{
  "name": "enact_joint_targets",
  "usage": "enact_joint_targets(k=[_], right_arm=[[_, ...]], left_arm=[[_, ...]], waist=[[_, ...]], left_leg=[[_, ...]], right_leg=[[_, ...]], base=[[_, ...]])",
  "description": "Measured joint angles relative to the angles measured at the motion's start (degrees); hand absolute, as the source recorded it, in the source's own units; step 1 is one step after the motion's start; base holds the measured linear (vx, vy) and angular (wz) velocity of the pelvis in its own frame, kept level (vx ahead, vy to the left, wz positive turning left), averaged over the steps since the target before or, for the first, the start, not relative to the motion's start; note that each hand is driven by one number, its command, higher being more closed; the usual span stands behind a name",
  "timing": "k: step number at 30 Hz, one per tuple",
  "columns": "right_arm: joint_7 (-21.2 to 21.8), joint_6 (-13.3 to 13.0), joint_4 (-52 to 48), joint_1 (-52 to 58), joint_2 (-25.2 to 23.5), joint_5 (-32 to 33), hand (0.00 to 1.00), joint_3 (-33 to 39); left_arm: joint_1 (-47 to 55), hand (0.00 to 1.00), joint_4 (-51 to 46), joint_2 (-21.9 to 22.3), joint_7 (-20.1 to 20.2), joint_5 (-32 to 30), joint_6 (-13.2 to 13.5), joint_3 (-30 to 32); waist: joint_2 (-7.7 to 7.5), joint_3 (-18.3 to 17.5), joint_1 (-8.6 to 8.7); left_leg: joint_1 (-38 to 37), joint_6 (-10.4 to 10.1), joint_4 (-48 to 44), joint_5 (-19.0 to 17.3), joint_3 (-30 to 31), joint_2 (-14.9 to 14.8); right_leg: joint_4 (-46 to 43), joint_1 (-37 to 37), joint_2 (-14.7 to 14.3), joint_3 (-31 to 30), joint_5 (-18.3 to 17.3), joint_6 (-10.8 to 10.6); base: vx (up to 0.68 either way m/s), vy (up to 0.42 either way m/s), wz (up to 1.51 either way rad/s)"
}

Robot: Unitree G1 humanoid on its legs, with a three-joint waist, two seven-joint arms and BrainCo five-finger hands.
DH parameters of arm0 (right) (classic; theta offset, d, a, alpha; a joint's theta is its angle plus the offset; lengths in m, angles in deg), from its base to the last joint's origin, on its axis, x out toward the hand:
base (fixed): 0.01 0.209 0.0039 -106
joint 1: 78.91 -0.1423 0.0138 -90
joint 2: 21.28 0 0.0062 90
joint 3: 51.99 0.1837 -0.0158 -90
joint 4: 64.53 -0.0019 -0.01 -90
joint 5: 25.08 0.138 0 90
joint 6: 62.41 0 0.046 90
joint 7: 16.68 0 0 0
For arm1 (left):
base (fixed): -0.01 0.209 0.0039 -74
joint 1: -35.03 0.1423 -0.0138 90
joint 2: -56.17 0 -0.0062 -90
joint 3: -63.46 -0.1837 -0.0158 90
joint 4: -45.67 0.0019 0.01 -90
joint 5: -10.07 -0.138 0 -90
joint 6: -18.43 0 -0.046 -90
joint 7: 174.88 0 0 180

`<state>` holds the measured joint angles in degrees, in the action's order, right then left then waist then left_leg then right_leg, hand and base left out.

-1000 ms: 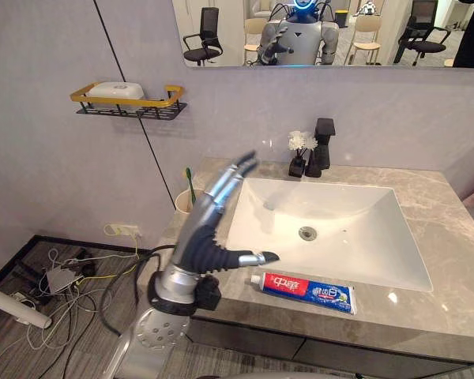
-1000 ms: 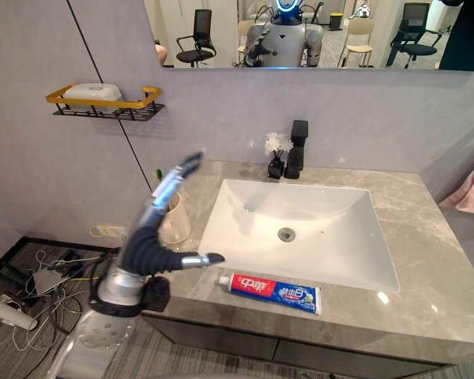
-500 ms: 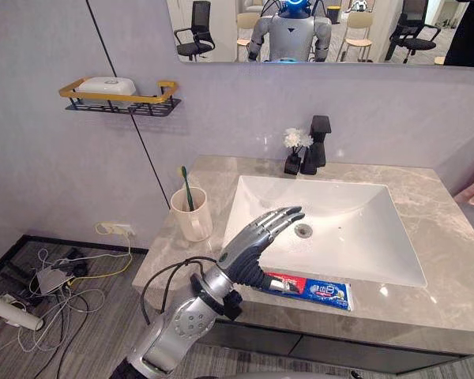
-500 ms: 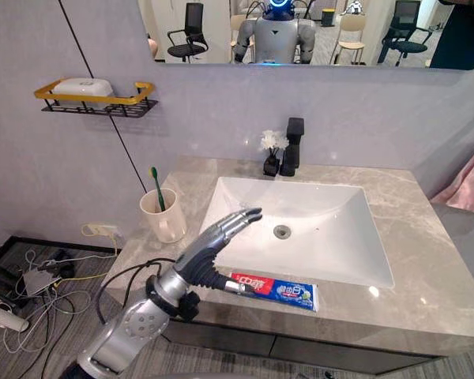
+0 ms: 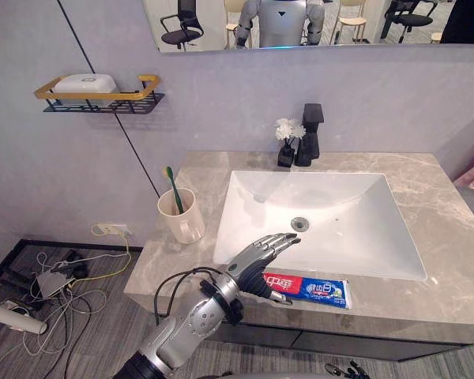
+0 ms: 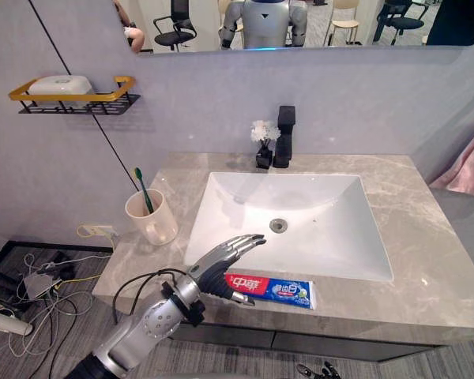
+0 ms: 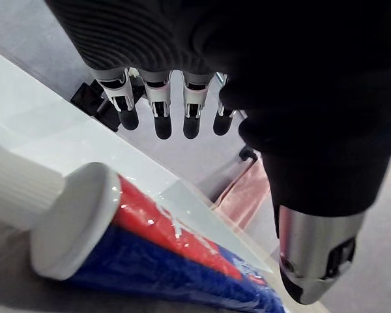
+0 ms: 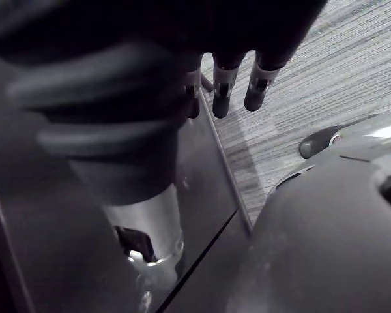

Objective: Organize washtable

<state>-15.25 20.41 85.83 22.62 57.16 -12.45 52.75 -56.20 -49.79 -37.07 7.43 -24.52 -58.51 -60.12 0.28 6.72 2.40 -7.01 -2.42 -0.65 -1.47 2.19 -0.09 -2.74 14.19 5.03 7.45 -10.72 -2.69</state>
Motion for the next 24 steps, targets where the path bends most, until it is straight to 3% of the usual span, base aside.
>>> enact_joint_targets(k=[24], right_arm=[[0.04, 1.04, -0.06, -1.08, 0.93, -1.48, 0.00, -0.13]], left_arm=[[-4.18, 0.00, 5.78, -0.59, 0.23, -3.39, -0.78, 0.09]], waist=[[1.32, 1.66, 1.68]], left_leg=[[-1.11, 0.00, 0.40, 0.00, -0.86, -0.03]], right_leg=[[0.08, 0.52, 0.05, -1.04, 0.23, -0.17]], base=[[-0.01, -0.003, -0.01]])
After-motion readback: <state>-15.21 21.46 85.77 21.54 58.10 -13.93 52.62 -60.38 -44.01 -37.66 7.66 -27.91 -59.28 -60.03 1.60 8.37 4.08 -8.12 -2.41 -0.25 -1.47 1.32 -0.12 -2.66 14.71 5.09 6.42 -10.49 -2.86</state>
